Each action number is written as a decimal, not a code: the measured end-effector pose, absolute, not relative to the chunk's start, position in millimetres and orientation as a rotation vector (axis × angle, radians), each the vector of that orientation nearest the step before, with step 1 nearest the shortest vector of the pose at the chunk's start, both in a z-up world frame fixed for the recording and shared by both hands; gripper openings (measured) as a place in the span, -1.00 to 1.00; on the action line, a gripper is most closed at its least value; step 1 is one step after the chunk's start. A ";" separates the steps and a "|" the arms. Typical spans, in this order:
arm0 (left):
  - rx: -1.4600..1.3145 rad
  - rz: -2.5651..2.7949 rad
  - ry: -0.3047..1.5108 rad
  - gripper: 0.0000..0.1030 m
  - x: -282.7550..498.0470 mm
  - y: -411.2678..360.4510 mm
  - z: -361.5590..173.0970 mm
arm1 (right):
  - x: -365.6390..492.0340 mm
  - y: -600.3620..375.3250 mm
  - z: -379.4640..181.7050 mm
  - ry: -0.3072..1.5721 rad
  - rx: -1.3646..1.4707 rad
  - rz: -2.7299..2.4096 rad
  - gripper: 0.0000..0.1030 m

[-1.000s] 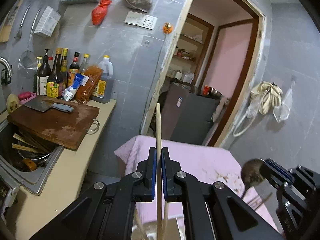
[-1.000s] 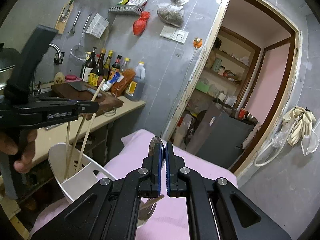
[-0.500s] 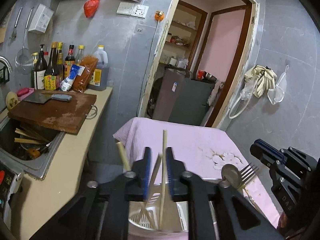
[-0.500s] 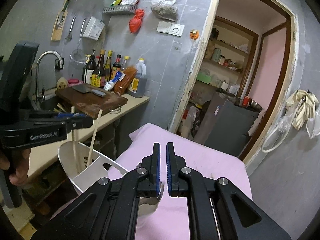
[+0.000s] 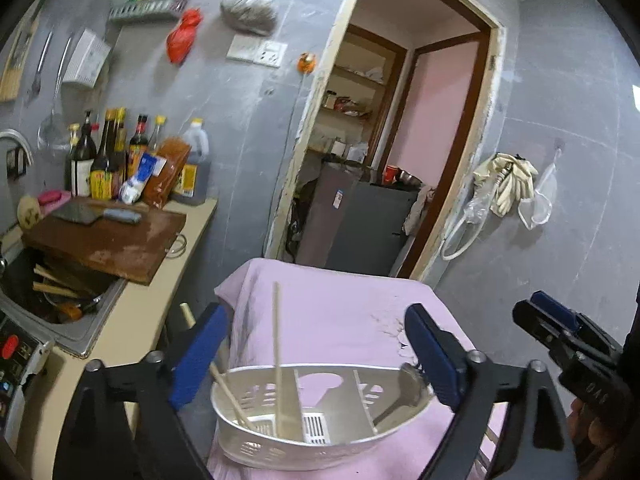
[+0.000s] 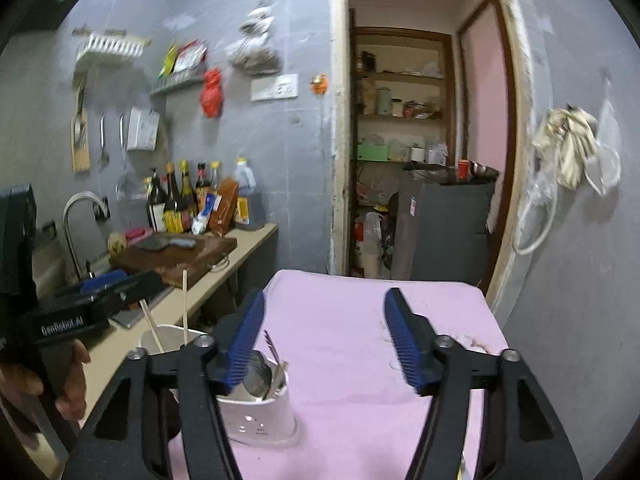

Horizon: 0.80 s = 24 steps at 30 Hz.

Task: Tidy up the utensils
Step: 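Bring both open tools back to the spoons on the cloth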

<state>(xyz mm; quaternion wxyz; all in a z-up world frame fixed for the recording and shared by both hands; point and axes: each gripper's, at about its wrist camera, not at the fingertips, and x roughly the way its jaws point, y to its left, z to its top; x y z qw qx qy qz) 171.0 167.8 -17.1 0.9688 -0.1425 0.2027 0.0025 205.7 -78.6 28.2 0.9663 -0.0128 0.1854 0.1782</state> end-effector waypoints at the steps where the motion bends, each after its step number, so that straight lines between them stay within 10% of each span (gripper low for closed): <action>1: -0.279 0.006 0.407 0.84 169.1 162.1 -15.4 | 202.7 -89.3 27.9 0.370 -0.003 0.356 0.30; 14: -0.191 0.033 0.356 0.98 151.6 62.7 -6.1 | 184.1 -200.6 10.7 0.338 0.097 0.290 0.93; 24: -0.200 0.029 0.435 0.98 150.8 -9.2 -33.1 | 190.7 -284.1 -22.3 0.419 0.084 0.234 0.93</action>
